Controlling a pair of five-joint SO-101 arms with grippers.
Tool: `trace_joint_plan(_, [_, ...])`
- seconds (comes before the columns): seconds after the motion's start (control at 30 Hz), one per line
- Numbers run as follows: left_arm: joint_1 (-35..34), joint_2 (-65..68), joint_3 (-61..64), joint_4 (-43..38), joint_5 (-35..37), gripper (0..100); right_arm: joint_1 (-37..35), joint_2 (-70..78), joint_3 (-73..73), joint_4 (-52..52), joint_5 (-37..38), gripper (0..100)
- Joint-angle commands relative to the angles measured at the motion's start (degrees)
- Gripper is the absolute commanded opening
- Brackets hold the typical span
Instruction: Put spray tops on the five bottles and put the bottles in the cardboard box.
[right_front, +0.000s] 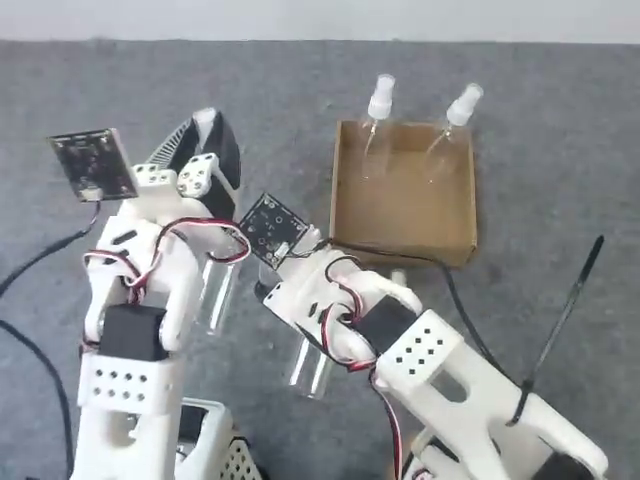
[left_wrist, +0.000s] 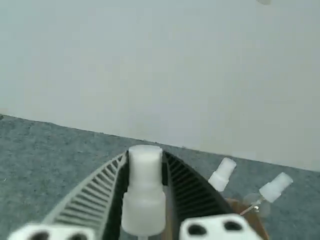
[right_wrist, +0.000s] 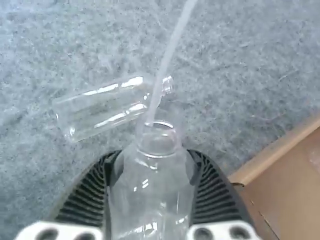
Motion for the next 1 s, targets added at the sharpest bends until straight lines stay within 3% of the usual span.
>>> trace_joint_plan(0.0, [0.2, -0.1, -0.9, 2.5, 0.4, 1, -0.3, -2.9, 0.1, -2.0, -0.6, 0.6])
trace_joint_plan(0.23, [0.2, -7.7, -1.1, 7.9, 0.4, 1, 0.6, -2.9, 5.4, -16.4, -1.8, 0.6])
trace_joint_plan(0.43, [0.2, -10.3, 0.5, 9.5, 0.3, 1, 0.5, -2.9, 9.8, -26.9, -9.1, 0.6])
trace_joint_plan(0.67, [3.3, -10.0, 3.0, 9.1, -6.7, 1, 0.3, -3.0, 12.2, -32.1, -9.1, 0.6])
trace_joint_plan(0.97, [3.9, -10.4, 2.6, 12.2, -7.3, 5, 0.6, -8.8, 15.1, -31.7, -9.1, 0.6])
